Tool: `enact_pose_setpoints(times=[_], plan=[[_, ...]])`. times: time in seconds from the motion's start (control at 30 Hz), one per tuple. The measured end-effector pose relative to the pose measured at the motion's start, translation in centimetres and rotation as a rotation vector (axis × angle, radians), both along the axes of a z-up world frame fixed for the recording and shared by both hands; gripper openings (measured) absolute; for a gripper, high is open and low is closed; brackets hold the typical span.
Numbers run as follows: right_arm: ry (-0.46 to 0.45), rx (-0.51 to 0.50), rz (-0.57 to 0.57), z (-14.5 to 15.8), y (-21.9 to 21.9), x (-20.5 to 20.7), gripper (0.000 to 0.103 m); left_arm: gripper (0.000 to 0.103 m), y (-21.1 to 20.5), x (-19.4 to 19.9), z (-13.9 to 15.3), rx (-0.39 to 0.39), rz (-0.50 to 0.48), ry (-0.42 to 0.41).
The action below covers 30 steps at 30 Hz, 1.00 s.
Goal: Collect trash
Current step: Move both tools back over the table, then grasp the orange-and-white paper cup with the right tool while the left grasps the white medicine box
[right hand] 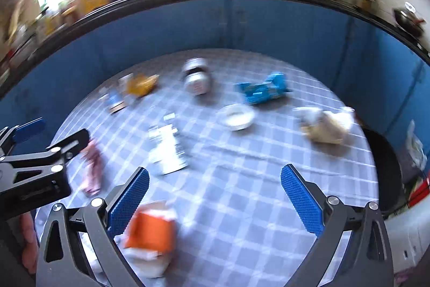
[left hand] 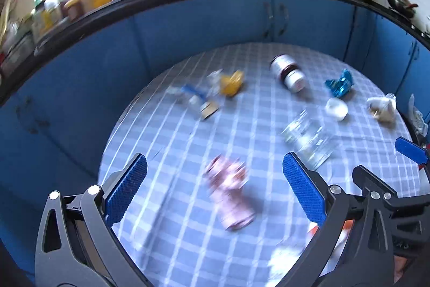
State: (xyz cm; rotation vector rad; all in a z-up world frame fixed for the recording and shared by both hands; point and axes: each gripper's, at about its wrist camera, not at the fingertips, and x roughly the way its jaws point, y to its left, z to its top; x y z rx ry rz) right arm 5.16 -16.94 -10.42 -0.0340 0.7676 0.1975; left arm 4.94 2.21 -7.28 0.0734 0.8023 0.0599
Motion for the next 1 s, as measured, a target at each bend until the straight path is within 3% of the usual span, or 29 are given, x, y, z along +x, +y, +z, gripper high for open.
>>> enact_pose_setpoints(times=[0.27, 0.47, 0.53, 0.57, 0.6, 0.7, 0.9, 1.0], plan=[[0.020, -0.094, 0.011, -1.7, 2.2, -3.0, 0.096, 0.099, 2.3, -4.8, -2.8, -0.034, -0.010, 0.064], [0.066, -0.076, 0.041, -3.6, 0.9, -3.2, 0.094, 0.099, 1.5, -7.1, -3.9, -0.041, -0.069, 0.075], [0.077, -0.053, 0.044, -3.7, 0.5, -3.1, 0.071, 0.099, 0.8, -7.5, -4.0, -0.045, -0.095, 0.078], [0.094, -0.058, 0.041, -4.0, 0.3, -2.8, 0.047, 0.099, 0.4, -7.7, -4.0, -0.039, -0.109, 0.078], [0.114, -0.056, 0.046, -4.3, 0.1, -2.5, 0.039, 0.099, 0.0, -7.7, -4.1, -0.035, -0.118, 0.078], [0.093, -0.065, 0.060, -4.3, -0.3, -2.4, 0.033, 0.099, -1.4, -8.2, -4.1, -0.044, -0.165, 0.077], [0.095, -0.065, 0.043, -4.3, -1.9, -2.3, 0.031, 0.099, -4.3, -7.3, -5.0, 0.005, -0.208, 0.100], [0.094, -0.063, 0.036, -4.2, -2.6, -2.2, 0.030, 0.087, -4.6, -6.5, -5.9, -0.015, -0.208, 0.139]])
